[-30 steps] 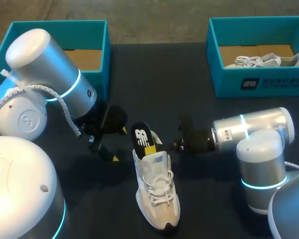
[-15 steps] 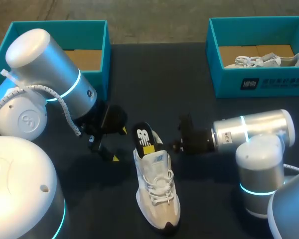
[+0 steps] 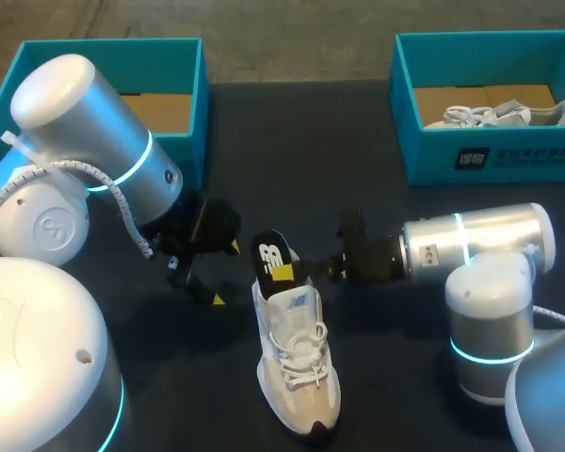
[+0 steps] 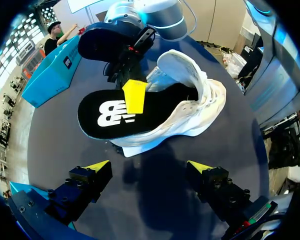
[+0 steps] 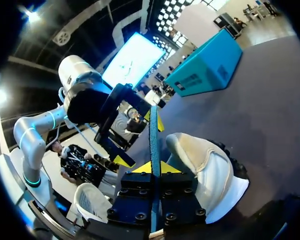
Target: Take the shoe out of the shoebox, open the shoe tongue, remove and reinsert the insole, then place the shoe into the shoebox
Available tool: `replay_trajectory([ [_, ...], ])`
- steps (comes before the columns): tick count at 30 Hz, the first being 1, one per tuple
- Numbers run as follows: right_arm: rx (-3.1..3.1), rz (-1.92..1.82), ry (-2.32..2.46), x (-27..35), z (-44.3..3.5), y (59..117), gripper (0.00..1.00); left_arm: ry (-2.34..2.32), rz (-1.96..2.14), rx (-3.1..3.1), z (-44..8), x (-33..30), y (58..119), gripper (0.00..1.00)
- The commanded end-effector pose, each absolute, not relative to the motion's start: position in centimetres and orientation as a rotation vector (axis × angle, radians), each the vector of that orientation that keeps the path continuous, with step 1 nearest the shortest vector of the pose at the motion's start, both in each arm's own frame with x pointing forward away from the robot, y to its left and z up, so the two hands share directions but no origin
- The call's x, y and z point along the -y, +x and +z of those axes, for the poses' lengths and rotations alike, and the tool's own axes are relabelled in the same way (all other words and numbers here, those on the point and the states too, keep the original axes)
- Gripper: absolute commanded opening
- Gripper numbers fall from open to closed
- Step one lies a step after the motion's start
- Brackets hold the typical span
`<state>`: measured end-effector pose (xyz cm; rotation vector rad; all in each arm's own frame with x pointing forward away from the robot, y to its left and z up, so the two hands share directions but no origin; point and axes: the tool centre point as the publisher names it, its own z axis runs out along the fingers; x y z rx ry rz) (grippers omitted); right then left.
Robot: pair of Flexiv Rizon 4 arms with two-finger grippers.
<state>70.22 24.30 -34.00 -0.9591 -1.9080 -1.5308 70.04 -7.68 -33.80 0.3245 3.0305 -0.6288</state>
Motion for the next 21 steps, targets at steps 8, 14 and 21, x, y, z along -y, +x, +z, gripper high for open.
replay_trajectory([
  [8, 1.864, -1.441, -1.031, -24.5, -35.1, 69.5, 0.0, 0.323, -0.624, -3.031, -33.8, 7.7, 70.0, 1.0],
  [14, 1.845, -1.443, -1.059, -24.4, -35.7, 67.9, 0.0, 0.323, -0.624, -3.031, -33.8, 7.7, 70.0, 1.0],
  [21, 1.859, -1.477, -1.043, -24.4, -35.3, 67.9, 0.13, 0.323, -0.624, -3.031, -33.8, 7.7, 70.0, 1.0],
])
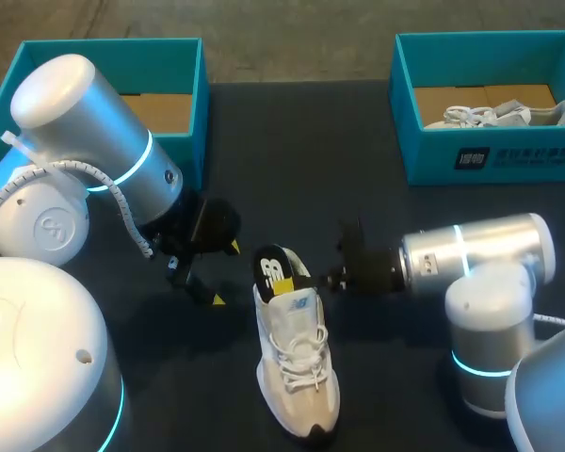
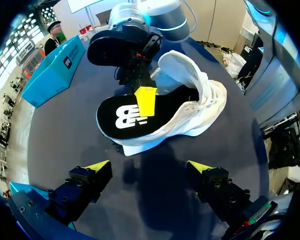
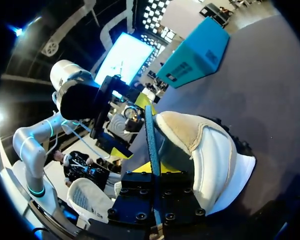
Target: Take the shoe out of the shoebox, open the shoe tongue, remove and reinsert the insole, then place the shoe into the shoebox
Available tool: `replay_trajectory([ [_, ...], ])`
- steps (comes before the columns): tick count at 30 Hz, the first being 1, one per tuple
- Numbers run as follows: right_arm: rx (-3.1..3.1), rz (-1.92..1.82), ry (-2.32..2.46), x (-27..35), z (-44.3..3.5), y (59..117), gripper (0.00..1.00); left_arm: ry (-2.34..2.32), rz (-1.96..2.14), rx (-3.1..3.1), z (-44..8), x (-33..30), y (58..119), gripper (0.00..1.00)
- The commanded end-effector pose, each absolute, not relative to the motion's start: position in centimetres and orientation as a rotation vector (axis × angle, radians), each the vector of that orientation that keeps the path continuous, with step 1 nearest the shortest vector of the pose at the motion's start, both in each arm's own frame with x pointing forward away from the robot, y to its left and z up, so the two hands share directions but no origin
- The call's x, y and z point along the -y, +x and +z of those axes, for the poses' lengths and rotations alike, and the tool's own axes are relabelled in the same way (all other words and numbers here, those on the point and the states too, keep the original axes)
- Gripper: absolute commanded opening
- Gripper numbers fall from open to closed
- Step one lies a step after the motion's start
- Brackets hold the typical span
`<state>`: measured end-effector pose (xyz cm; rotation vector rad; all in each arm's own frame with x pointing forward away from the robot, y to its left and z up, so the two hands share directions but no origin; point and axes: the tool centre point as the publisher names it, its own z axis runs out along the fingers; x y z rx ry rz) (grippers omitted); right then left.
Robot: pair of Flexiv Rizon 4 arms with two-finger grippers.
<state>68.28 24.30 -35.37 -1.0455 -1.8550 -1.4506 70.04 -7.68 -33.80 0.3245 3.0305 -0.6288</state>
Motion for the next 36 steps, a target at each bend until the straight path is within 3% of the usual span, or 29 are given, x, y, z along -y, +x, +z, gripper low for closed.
replay_trajectory([
  [1, 1.862, -1.486, -1.038, -24.3, -35.2, 68.1, 0.29, 0.323, -0.624, -3.031, -33.8, 7.7, 70.0, 1.0],
  [3, 1.877, -1.501, -1.022, -24.4, -34.8, 68.4, 0.36, 0.323, -0.624, -3.031, -33.8, 7.7, 70.0, 1.0],
  [9, 1.915, -1.504, -0.992, -24.5, -33.8, 69.5, 0.27, 0.323, -0.624, -3.031, -33.8, 7.7, 70.0, 1.0],
  [12, 1.923, -1.501, -0.986, -24.4, -33.6, 69.9, 0.28, 0.323, -0.624, -3.031, -33.8, 7.7, 70.0, 1.0],
  [15, 1.928, -1.499, -0.981, -24.2, -33.5, 70.4, 0.2, 0.323, -0.624, -3.031, -33.8, 7.7, 70.0, 1.0],
  [18, 1.931, -1.502, -0.975, -24.2, -33.6, 70.8, 0.02, 0.323, -0.624, -3.031, -33.8, 7.7, 70.0, 1.0],
  [19, 1.93, -1.503, -0.973, -24.2, -33.7, 70.9, 0.0, 0.323, -0.624, -3.031, -33.8, 7.7, 70.0, 1.0],
  [36, 1.871, -1.44, -1.05, -24.1, -35.4, 68.9, 0.0, 0.323, -0.624, -3.031, -33.8, 7.7, 70.0, 1.0],
])
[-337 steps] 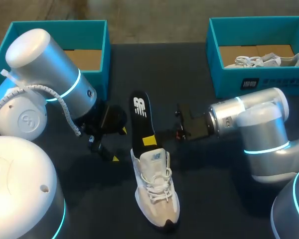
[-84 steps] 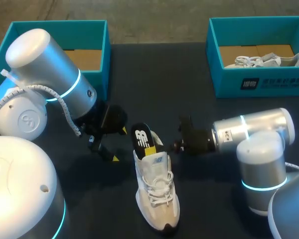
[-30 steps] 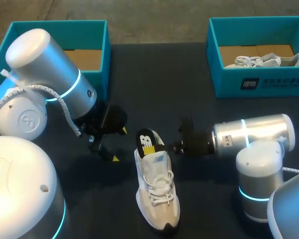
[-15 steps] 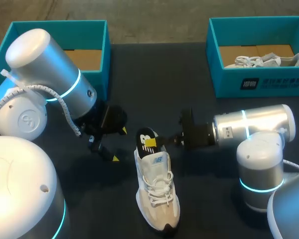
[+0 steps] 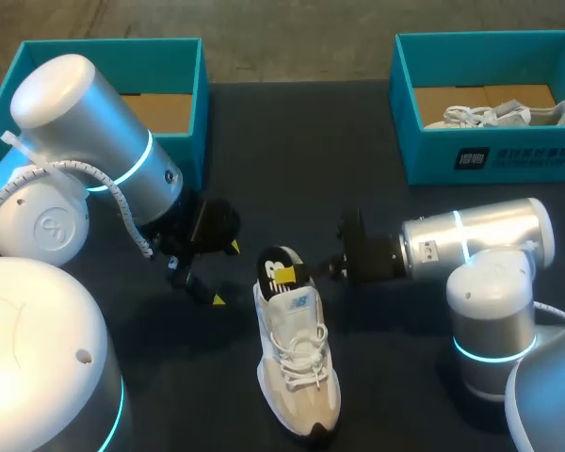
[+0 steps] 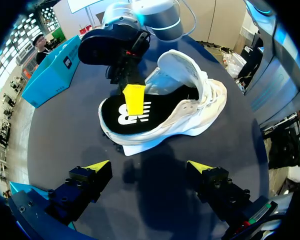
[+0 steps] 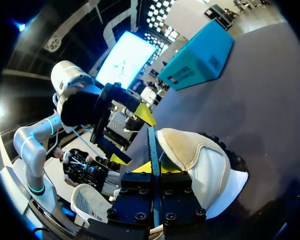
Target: Take the shoe out of the shoebox, open the shoe tongue, remove and reinsert the insole, then place the shoe into the shoebox
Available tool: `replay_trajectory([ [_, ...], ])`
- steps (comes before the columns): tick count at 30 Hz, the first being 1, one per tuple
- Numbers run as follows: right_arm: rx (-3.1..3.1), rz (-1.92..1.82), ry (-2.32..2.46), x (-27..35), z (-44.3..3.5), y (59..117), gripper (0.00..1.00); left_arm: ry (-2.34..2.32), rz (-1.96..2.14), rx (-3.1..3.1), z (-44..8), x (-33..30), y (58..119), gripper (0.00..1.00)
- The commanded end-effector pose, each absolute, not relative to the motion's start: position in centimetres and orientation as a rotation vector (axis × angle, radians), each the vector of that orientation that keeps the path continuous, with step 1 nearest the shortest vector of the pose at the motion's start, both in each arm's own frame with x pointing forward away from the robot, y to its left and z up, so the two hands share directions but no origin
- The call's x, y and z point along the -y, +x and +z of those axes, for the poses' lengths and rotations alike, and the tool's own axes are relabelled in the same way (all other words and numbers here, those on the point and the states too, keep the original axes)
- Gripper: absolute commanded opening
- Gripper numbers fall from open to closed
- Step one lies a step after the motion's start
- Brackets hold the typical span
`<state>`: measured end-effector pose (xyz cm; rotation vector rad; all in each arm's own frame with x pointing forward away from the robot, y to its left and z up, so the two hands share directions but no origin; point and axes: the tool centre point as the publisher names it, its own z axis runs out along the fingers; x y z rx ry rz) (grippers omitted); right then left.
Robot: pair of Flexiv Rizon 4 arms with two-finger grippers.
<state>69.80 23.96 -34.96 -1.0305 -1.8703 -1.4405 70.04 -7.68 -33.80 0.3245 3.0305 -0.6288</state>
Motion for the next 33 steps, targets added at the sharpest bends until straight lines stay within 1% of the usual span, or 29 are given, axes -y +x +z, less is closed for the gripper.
replay_trajectory([
  [1, 1.869, -1.44, -1.051, -24.1, -35.5, 68.7, 0.0, 0.323, -0.624, -3.031, -33.8, 7.7, 70.0, 1.0],
  [13, 1.862, -1.421, -1.064, -24.2, -35.6, 68.4, 0.0, 0.323, -0.624, -3.031, -33.8, 7.7, 70.0, 1.0],
  [16, 1.882, -1.441, -1.058, -24.3, -35.1, 68.6, 0.33, 0.323, -0.624, -3.031, -33.8, 7.7, 70.0, 1.0],
  [17, 1.89, -1.444, -1.054, -24.3, -34.9, 68.7, 0.36, 0.323, -0.624, -3.031, -33.8, 7.7, 70.0, 1.0],
  [20, 1.904, -1.45, -1.039, -24.4, -34.5, 69.1, 0.35, 0.323, -0.624, -3.031, -33.8, 7.7, 70.0, 1.0],
  [21, 1.908, -1.453, -1.033, -24.4, -34.3, 69.2, 0.29, 0.323, -0.624, -3.031, -33.8, 7.7, 70.0, 1.0],
  [23, 1.912, -1.456, -1.026, -24.4, -34.2, 69.3, 0.27, 0.323, -0.624, -3.031, -33.8, 7.7, 70.0, 1.0],
  [24, 1.914, -1.455, -1.023, -24.4, -34.1, 69.4, 0.23, 0.323, -0.624, -3.031, -33.8, 7.7, 70.0, 1.0],
  [25, 1.916, -1.454, -1.021, -24.4, -34.1, 69.5, 0.16, 0.323, -0.624, -3.031, -33.8, 7.7, 70.0, 1.0],
  [26, 1.918, -1.455, -1.017, -24.4, -34.0, 69.5, 0.14, 0.323, -0.624, -3.031, -33.8, 7.7, 70.0, 1.0],
  [27, 1.919, -1.46, -1.014, -24.3, -33.9, 69.5, 0.02, 0.323, -0.624, -3.031, -33.8, 7.7, 70.0, 1.0],
  [28, 1.92, -1.462, -1.013, -24.3, -33.9, 69.5, 0.0, 0.323, -0.624, -3.031, -33.8, 7.7, 70.0, 1.0],
  [33, 1.927, -1.458, -1.015, -24.2, -33.6, 69.3, 0.0, 0.323, -0.624, -3.031, -33.8, 7.7, 70.0, 1.0],
])
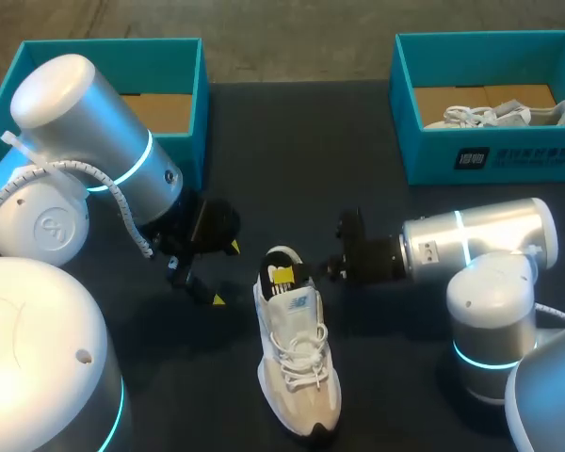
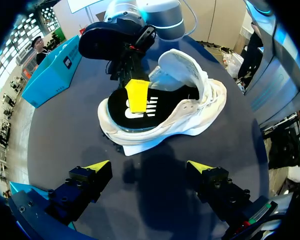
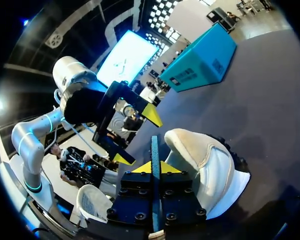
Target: Take the shoe out of the shoebox, open the shoe tongue, remove and reinsert the insole, then place the shoe into the shoebox
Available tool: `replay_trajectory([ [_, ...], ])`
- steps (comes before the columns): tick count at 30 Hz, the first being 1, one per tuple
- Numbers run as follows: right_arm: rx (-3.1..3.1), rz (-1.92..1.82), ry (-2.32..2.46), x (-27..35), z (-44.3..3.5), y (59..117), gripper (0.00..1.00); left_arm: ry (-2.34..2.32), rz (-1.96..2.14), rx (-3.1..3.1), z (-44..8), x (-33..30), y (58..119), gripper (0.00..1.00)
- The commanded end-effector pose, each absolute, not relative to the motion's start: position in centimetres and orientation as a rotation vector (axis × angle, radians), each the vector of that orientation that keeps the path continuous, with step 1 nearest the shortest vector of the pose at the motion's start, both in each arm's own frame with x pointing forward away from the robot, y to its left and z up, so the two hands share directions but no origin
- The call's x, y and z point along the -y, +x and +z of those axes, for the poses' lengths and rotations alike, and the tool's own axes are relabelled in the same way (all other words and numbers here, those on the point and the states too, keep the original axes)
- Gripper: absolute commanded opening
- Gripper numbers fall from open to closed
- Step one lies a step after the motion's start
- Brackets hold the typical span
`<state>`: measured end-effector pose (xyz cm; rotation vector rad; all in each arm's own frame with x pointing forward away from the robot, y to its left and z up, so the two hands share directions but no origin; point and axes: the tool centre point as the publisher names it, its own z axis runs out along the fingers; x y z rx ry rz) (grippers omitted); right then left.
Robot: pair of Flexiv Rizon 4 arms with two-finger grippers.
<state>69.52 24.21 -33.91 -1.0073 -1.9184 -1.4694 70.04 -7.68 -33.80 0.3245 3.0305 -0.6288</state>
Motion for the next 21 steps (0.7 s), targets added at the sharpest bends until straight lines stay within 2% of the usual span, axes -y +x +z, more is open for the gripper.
replay_trajectory([
  [1, 1.928, -1.459, -1.018, -24.2, -33.5, 69.2, 0.0, 0.323, -0.624, -3.031, -33.8, 7.7, 70.0, 1.0],
  [21, 1.861, -1.379, -1.108, -24.1, -35.5, 67.6, 0.0, 0.323, -0.624, -3.031, -33.8, 7.7, 70.0, 1.0],
])
